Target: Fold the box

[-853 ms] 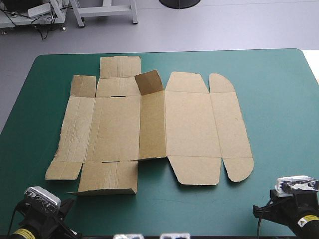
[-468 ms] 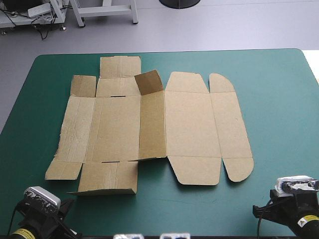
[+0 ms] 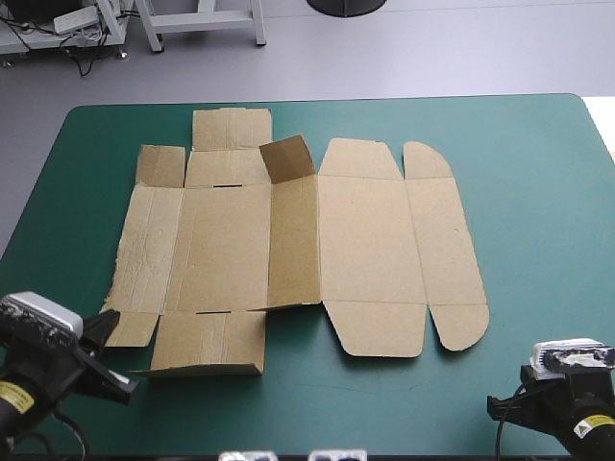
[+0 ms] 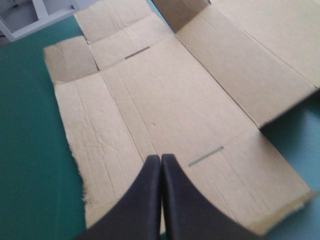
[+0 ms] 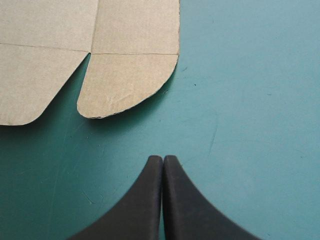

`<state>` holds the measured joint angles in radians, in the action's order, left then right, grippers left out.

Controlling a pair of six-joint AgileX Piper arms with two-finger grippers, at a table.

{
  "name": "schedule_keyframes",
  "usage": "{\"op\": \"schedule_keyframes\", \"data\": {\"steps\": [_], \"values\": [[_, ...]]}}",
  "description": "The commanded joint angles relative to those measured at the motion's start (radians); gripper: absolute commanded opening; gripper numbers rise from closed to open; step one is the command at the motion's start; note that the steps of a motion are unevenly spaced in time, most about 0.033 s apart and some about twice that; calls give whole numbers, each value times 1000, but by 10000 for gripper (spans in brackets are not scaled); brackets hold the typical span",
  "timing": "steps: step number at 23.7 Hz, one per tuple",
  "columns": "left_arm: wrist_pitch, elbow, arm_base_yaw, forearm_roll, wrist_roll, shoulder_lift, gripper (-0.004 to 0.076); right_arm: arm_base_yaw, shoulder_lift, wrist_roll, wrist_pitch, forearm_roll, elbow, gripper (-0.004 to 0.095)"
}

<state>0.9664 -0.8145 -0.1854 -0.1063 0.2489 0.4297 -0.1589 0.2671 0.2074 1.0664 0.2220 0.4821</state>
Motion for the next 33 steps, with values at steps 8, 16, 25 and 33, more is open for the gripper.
{"op": "schedule_keyframes", "data": {"steps": [8, 16, 25, 33], "values": [[-18, -273, -5, 370, -227, 394, -10, -5, 11, 7, -63, 13, 26, -5], [146, -403, 197, 264, -102, 739, 17, -5, 11, 7, -63, 6, 26, -5], [327, -421, 808, -519, 207, 1041, 15, -5, 11, 7, -61, -1, 26, -5], [329, -421, 808, -481, 259, 1177, 35, -5, 11, 7, -52, -44, 26, -5]]}}
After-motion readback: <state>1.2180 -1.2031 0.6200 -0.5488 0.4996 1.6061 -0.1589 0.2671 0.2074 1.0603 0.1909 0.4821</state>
